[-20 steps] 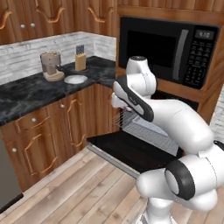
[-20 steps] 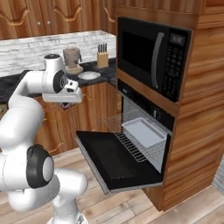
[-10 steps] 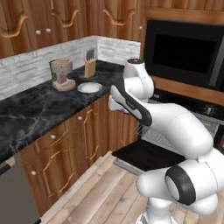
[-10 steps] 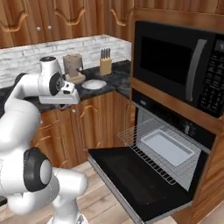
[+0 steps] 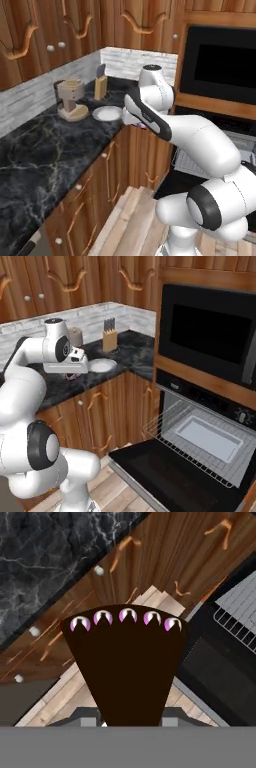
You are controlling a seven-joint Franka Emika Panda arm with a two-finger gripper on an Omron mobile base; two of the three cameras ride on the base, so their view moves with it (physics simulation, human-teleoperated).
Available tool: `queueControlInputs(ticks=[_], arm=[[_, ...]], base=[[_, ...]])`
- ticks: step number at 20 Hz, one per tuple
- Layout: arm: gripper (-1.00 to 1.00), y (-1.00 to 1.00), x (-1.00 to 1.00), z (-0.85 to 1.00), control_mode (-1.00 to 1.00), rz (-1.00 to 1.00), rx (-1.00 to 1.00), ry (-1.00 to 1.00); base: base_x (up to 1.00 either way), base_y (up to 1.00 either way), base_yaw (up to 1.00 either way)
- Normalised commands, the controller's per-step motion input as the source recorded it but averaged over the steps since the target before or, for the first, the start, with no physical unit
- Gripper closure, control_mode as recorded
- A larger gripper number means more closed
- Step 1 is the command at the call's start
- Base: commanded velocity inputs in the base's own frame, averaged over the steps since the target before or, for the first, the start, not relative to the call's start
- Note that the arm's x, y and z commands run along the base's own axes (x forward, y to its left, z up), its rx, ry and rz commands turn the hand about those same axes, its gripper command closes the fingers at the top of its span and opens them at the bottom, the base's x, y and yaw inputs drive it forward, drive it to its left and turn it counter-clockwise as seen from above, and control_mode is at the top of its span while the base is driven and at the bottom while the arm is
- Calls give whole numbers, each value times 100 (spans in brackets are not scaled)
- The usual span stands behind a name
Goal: Take the baked cake out of the oven and place it on the plate for cooling. Then close the oven door.
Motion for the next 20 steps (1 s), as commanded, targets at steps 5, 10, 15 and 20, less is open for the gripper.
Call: queueControlInputs(ticks=[5, 10, 15, 20], arm=[[100, 0, 0, 0, 100, 0, 0, 0], [100, 0, 0, 0, 100, 0, 0, 0], [100, 0, 0, 0, 100, 0, 0, 0], [100, 15, 20, 0, -100, -5, 0, 3]], base=[[50, 53, -37], [55, 36, -33], [55, 29, -26], [30, 19, -12]])
